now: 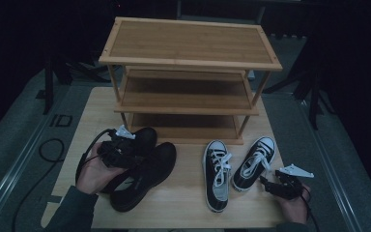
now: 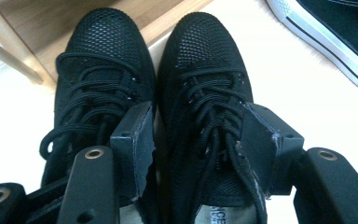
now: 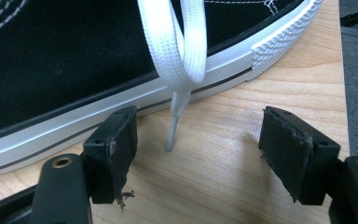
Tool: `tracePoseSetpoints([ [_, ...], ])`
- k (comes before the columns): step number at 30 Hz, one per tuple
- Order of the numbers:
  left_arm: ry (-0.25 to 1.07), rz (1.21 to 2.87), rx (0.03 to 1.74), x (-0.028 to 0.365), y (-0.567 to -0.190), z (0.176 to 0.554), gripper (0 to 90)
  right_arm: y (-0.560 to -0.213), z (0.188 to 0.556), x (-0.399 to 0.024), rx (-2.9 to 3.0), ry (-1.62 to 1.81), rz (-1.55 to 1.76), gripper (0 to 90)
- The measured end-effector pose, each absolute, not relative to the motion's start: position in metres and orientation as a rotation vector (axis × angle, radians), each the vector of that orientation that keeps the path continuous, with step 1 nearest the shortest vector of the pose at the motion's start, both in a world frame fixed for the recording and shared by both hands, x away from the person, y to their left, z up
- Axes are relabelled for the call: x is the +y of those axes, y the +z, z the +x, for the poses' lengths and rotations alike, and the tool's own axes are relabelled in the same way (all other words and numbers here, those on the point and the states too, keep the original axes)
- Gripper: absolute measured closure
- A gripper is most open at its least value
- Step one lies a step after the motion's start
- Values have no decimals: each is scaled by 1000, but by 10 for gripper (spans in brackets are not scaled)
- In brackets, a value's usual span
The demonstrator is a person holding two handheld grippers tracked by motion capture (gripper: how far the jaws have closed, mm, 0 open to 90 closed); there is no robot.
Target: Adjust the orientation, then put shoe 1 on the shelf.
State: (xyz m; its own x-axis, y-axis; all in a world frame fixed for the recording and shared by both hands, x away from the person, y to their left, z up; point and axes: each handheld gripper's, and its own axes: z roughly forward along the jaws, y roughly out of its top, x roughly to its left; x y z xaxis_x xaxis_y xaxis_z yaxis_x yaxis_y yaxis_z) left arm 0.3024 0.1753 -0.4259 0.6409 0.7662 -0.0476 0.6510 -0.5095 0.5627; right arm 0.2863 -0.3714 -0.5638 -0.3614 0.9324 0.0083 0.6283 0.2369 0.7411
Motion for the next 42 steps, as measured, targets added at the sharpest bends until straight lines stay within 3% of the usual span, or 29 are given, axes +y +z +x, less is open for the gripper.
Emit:
tracePoseSetpoints([
  [26, 309, 2314, 1139, 192, -420, 298, 453, -564, 286, -371, 2078, 927, 1427, 276],
  [42, 271, 2351, 1139, 197, -422, 298, 396, -564, 286, -371, 2077, 926, 1427, 276],
])
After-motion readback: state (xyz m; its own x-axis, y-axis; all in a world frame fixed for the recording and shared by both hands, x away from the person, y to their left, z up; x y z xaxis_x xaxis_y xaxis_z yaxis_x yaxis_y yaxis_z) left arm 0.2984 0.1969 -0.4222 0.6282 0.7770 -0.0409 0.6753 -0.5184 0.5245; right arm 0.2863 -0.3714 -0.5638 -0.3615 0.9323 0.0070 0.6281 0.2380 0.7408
